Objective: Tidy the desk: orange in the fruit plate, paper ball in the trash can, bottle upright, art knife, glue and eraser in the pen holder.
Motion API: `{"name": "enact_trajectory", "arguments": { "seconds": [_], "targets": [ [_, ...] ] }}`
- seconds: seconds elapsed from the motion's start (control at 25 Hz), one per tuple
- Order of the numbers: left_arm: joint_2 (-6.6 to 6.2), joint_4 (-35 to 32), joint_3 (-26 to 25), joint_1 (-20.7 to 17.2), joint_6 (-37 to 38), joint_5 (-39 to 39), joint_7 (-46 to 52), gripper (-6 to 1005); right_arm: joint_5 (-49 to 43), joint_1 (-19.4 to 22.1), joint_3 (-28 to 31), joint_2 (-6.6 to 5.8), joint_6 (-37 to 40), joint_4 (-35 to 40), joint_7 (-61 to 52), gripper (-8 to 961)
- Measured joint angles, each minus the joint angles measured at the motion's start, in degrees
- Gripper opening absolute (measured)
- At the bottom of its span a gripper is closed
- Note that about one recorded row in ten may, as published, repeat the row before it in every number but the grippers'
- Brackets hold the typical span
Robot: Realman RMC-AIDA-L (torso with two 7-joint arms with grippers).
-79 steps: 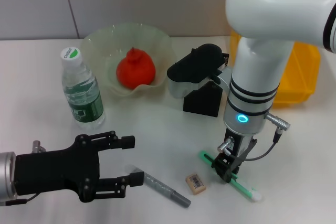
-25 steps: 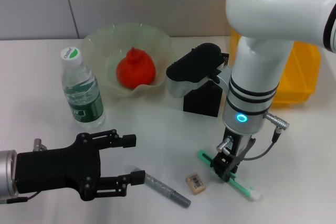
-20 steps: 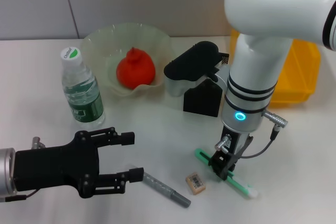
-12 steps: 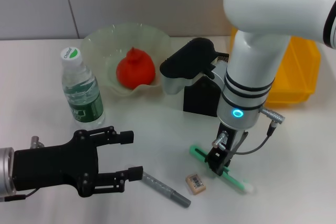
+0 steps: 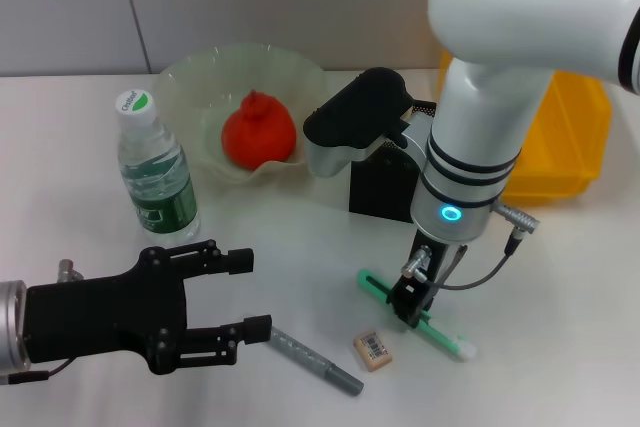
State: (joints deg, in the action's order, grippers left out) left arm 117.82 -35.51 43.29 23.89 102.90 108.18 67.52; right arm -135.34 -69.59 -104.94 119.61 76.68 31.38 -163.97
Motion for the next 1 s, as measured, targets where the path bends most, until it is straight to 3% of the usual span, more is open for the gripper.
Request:
{"name": "enact_trajectory", "arguments": {
  "seconds": [0.4,0.68,1.0],
  "targets": [
    [0.04,0.0,0.0,0.0,-0.1,0.0,0.1,771,-0.5,3.3,0.7,-0.39,-1.4,4.6,0.9,167],
    [-0.15,0.0,0.0,0.1,-0.1,0.0,0.2,770,-6.1,8.4,10.8,-0.42,1.9,13.8,2.2,167],
    [-0.32,0.0,0.0,0.3,0.1,0.0,0.5,770,-7.2,9.9,14.6,-0.46,3.6,16.0,3.7,166]
  ]
}}
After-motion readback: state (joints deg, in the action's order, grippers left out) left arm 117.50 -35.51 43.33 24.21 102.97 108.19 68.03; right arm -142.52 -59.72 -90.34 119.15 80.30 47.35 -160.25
